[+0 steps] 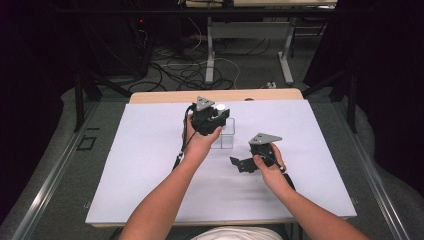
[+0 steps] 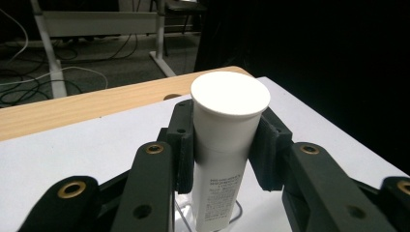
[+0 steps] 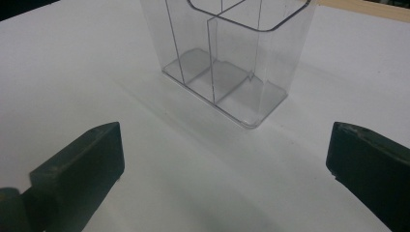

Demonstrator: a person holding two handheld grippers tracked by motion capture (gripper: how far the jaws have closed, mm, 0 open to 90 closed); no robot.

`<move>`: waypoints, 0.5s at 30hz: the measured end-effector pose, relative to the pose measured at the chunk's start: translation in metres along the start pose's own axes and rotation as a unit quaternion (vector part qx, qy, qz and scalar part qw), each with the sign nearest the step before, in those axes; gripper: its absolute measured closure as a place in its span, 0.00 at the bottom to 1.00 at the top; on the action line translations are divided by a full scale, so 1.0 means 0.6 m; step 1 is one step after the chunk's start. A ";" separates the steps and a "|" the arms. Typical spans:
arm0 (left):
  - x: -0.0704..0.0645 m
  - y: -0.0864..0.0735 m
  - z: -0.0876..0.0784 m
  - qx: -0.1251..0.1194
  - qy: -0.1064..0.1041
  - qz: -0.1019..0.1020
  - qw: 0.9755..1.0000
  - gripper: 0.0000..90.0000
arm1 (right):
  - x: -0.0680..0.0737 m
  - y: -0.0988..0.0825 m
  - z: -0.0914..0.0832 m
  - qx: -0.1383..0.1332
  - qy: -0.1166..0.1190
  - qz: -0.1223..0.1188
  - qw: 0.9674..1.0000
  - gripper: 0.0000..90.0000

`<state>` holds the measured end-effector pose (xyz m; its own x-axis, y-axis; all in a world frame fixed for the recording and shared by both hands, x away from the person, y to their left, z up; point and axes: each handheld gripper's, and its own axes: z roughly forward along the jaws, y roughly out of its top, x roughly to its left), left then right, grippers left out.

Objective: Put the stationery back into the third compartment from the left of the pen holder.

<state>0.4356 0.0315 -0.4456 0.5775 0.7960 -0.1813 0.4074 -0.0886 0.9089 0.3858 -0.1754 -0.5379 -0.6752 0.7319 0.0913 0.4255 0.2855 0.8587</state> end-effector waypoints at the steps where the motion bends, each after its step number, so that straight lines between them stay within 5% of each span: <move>1: 0.002 -0.001 0.003 0.003 0.001 -0.003 1.000 0.74 | 0.000 0.000 0.000 0.000 0.002 0.001 1.000 0.00; 15: 0.007 -0.014 0.034 0.026 0.013 -0.018 0.999 0.74 | -0.004 -0.003 0.002 0.016 0.002 0.003 1.000 0.00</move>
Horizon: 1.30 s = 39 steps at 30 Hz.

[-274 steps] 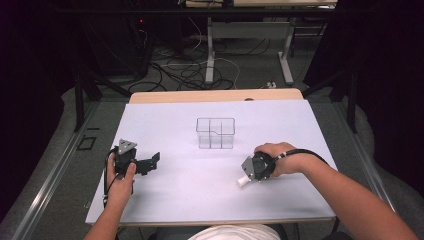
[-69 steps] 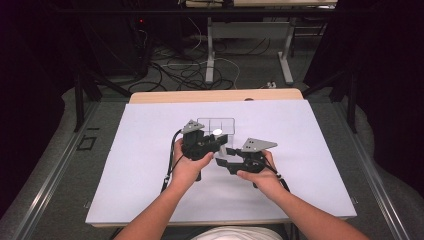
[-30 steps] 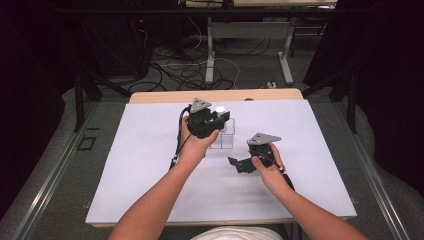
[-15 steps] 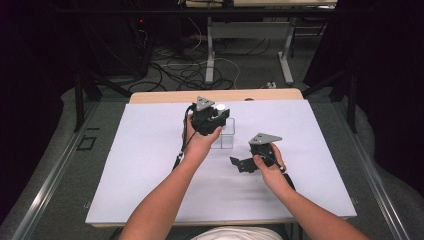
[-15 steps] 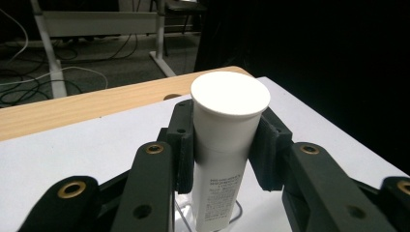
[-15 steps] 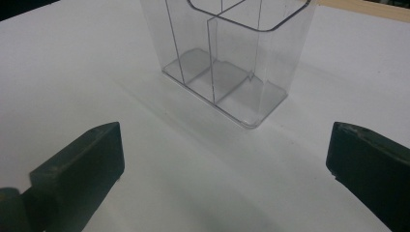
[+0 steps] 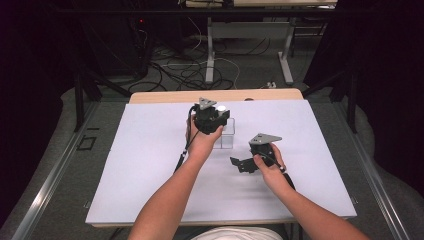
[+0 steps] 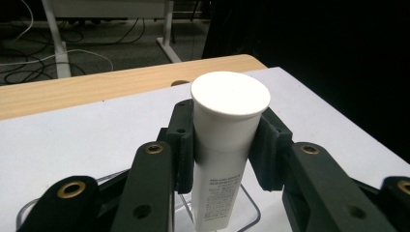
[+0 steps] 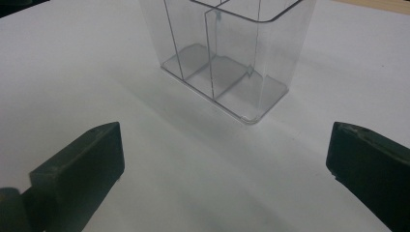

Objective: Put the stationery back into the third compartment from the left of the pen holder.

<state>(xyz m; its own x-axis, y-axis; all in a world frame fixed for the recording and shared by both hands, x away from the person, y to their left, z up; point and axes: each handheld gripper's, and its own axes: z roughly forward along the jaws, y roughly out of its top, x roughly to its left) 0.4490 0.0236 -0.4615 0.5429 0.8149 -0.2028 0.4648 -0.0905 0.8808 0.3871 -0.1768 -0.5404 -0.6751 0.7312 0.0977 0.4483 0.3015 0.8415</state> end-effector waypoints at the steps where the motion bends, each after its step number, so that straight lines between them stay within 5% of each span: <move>1: 0.000 -0.001 0.002 0.000 0.000 0.000 1.000 0.74 | 0.000 0.000 0.001 -0.003 0.001 0.000 1.000 0.00; 33: -0.016 -0.023 0.039 0.036 0.001 0.024 0.999 0.73 | 0.002 -0.006 0.007 0.003 0.012 0.007 1.000 0.00; 39: -0.020 -0.020 0.031 0.025 -0.002 0.037 0.999 0.53 | 0.000 -0.007 0.008 0.001 0.012 0.007 1.000 0.00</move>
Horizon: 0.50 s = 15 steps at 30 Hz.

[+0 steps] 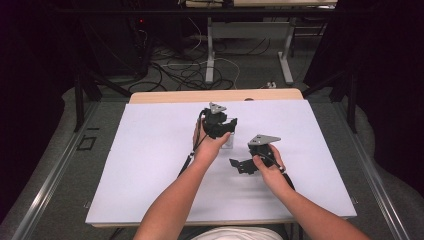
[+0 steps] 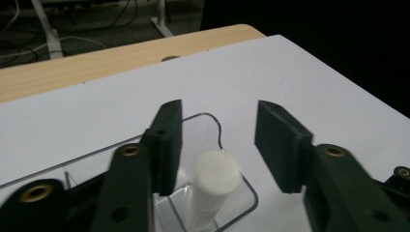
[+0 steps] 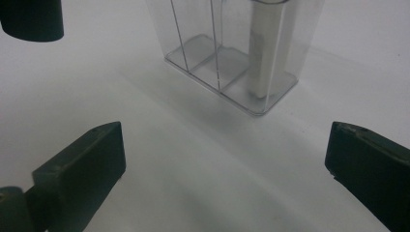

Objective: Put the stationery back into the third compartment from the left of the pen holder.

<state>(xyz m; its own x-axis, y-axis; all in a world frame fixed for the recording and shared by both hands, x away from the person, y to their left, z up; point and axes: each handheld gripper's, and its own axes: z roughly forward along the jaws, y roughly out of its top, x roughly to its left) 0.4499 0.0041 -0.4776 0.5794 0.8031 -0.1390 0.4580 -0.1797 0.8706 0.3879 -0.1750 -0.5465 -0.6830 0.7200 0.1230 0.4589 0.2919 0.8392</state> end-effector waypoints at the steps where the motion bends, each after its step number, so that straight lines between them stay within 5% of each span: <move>1: 0.000 0.001 -0.003 0.000 -0.001 0.000 1.000 0.51 | 0.000 0.000 0.000 0.000 0.000 0.000 1.000 0.00; 9: 0.003 0.015 -0.037 -0.025 -0.006 0.019 0.999 0.41 | -0.001 -0.001 0.001 0.000 -0.003 0.000 1.000 0.01; 15: 0.009 0.022 -0.067 -0.034 -0.012 0.051 0.998 0.36 | -0.002 0.000 0.001 -0.002 -0.003 -0.002 1.000 0.01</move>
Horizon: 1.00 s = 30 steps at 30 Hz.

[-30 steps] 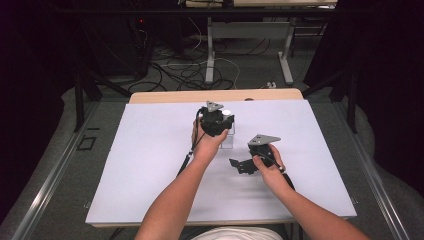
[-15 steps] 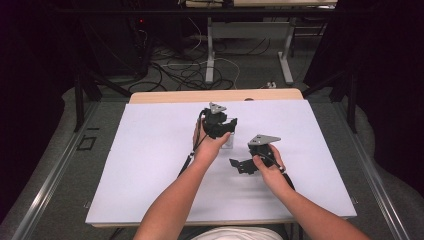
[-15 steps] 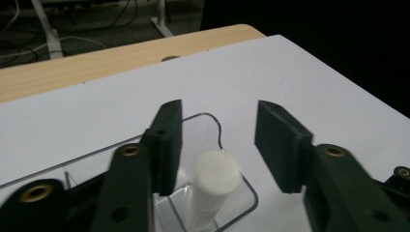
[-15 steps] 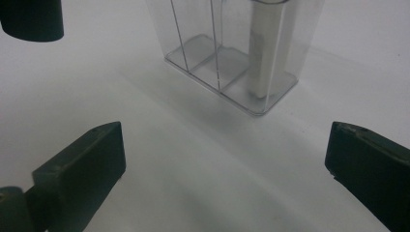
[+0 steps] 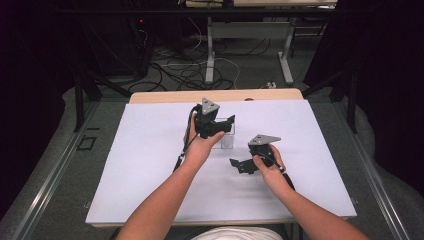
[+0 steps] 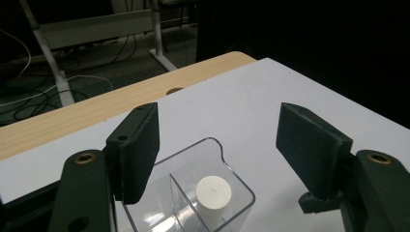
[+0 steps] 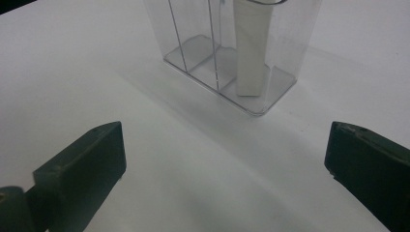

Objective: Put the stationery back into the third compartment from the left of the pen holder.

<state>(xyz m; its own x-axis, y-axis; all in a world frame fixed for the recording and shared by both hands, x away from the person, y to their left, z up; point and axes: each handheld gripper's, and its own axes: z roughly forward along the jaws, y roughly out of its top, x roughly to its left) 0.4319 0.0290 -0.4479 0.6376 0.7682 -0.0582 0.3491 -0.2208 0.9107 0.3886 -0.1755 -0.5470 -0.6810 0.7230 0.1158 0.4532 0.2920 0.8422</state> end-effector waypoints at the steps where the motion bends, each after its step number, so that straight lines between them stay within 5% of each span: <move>1: 0.002 0.001 -0.006 -0.002 -0.003 0.000 1.000 0.36 | 0.000 0.000 0.000 0.000 0.000 0.000 1.000 0.01; 10: 0.021 -0.007 -0.052 -0.008 -0.011 -0.035 0.999 0.30 | 0.001 0.000 0.000 0.002 -0.001 0.003 1.000 0.01; 20: 0.065 -0.041 -0.096 0.007 0.004 -0.071 0.997 0.05 | -0.006 -0.001 -0.004 0.000 -0.008 0.008 1.000 0.01; 30: 0.110 -0.109 -0.150 0.027 0.024 -0.068 0.997 0.00 | -0.010 -0.002 -0.007 0.000 -0.013 0.018 1.000 0.01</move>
<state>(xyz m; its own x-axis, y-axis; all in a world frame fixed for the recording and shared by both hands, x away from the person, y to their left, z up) 0.3894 0.1484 -0.4743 0.5490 0.8207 -0.1582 0.4675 -0.1446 0.8721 0.3895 -0.1827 -0.5464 -0.6489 0.7492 0.1324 0.4775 0.2656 0.8375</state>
